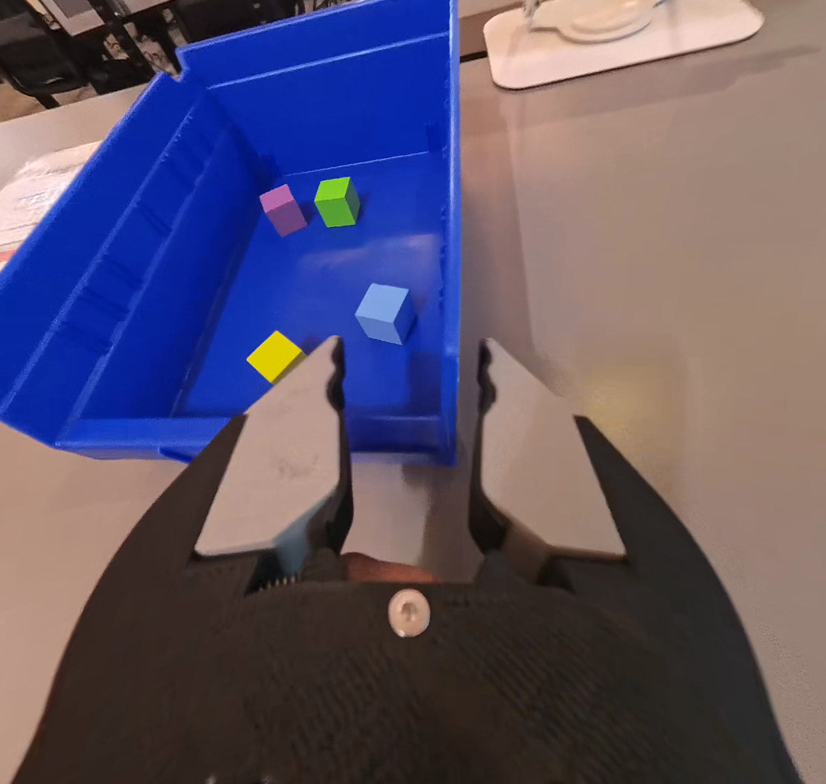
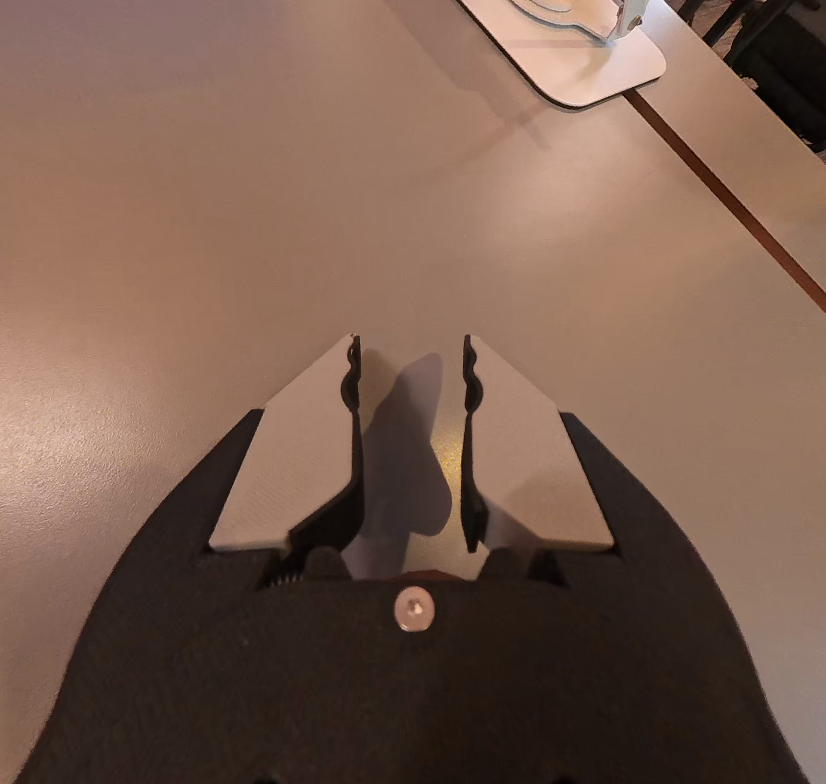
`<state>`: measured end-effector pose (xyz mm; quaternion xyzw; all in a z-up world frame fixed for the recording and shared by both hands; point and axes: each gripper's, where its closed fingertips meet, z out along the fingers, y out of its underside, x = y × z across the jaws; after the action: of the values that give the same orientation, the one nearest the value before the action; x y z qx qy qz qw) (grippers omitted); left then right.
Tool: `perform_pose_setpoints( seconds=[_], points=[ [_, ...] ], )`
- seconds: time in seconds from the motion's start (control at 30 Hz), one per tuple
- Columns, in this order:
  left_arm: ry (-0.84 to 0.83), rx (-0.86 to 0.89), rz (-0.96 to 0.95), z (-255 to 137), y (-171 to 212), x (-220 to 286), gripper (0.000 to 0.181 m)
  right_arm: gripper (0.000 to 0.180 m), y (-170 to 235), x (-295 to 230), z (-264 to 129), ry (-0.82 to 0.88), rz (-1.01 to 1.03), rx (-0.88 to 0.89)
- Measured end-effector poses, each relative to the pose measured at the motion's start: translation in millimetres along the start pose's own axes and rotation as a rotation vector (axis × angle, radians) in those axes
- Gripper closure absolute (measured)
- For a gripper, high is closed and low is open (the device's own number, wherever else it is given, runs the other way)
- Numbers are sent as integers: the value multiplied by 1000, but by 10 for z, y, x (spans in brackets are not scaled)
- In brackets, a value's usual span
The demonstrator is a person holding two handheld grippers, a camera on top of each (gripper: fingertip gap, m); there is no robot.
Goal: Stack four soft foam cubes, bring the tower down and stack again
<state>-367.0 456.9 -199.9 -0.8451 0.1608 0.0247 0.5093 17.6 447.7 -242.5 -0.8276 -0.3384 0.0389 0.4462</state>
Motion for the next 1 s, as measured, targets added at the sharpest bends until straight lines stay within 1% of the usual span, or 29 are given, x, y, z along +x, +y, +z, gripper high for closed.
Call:
perform_pose_setpoints(
  seconds=[0.03, 0.07, 0.1, 0.27, 0.5, 0.83, 0.87, 0.97, 1.0],
  points=[
    [24, -19, 22, 45, 7, 42, 140, 136, 0, -3, 1, -2, -1, 0],
    [66, -34, 40, 78, 9, 118, 166, 136, 0, -6, 2, -5, -1, -1],
    [69, -40, 46, 101, -4, 145, 178, 136, -1, -10, 4, -7, -1, -1],
    [48, -44, 87, 89, -18, 243, 178, 136, -3, -29, 16, -17, -10, -4],
    [101, -40, 150, -158, 34, 597, 177, 136, 3, -42, 16, -11, -25, -10],
    [134, -22, 174, -251, 27, 840, 177, 137, 24, -4, -16, 5, -7, -8],
    [140, -13, 181, -261, 17, 867, 176, 137, 26, -4, -18, 6, -8, -8],
    [174, 37, 185, -325, -62, 968, 162, 137, 29, -11, -24, 6, -10, -8],
    [175, 56, 175, -345, -103, 972, 162, 137, 29, -12, -24, 5, -11, -8]
  ],
)
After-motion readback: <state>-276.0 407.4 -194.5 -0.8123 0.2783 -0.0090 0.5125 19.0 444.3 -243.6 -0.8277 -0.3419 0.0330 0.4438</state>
